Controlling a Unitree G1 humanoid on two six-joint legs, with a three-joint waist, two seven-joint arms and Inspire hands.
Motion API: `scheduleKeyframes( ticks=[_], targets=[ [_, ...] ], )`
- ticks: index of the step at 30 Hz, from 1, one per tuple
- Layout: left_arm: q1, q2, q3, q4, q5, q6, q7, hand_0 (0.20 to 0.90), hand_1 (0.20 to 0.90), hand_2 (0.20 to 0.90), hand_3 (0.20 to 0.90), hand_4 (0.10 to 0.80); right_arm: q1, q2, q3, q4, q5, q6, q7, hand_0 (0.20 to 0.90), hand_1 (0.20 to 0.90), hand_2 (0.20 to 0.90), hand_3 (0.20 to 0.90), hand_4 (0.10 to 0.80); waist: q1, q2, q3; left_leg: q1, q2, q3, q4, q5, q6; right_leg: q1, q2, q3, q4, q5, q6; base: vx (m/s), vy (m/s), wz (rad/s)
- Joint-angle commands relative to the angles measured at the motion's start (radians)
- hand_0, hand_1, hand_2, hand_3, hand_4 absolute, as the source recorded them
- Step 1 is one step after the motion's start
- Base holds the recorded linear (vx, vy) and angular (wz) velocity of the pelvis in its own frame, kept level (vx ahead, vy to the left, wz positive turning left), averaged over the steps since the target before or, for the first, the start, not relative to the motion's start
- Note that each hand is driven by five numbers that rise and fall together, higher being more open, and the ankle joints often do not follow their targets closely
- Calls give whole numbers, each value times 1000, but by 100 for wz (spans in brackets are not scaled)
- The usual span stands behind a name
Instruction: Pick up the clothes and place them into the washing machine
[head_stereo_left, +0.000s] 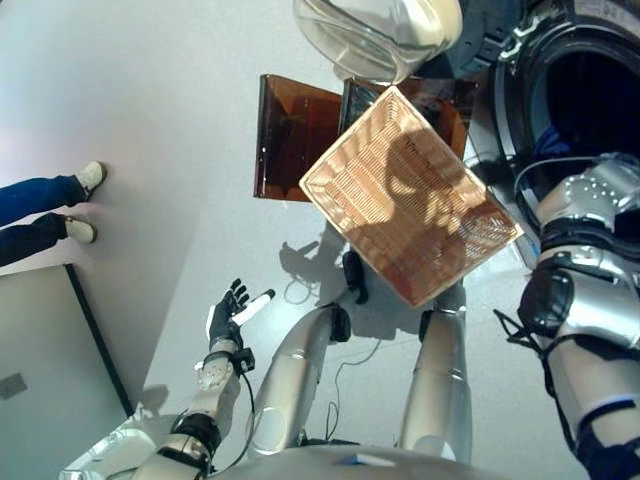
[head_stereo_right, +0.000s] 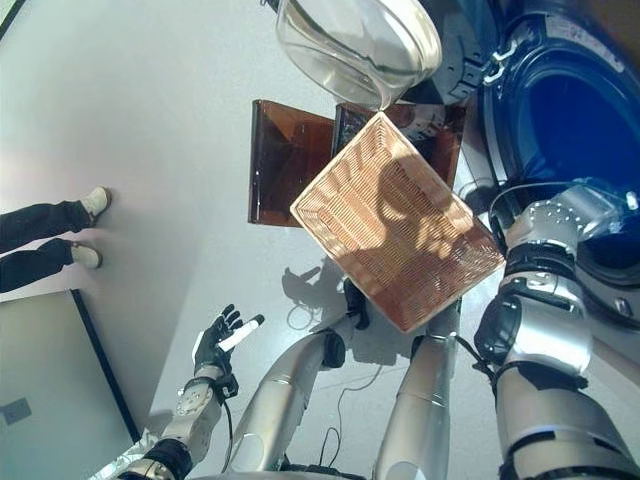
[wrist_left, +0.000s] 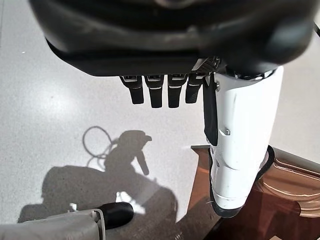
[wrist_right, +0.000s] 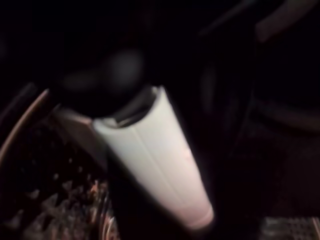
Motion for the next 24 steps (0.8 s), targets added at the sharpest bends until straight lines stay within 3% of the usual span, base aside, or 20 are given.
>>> scheduleKeyframes(
  ticks=[1,17,24],
  targets=[
    [64,74,-36,-27,-25,-45,11,900,900,900,900,800,-92,-190,119,-33,-112,-28,18,200,200,200,200,300,16,62,-55,-10,-19,-61,-75,40,-132,-3,47,-2,87,-86,-62,0,0,0],
    [87,85,-61,-154,-71,-60,-8,900,900,900,900,800,-136,-234,142,-5,-128,-17,-12,200,200,200,200,300,26,105,-30,-80,-23,-51,-49,38,-136,-107,54,31,159,-108,-69,-1,-3,2],
    [87,98,-53,-194,-82,-68,-6,900,900,900,900,800,-157,-253,168,-12,-143,-16,-8,200,200,200,200,300,24,102,-15,-149,-10,-37,32,16,-133,-185,68,44,246,-131,-83,-30,-13,8]
  ],
)
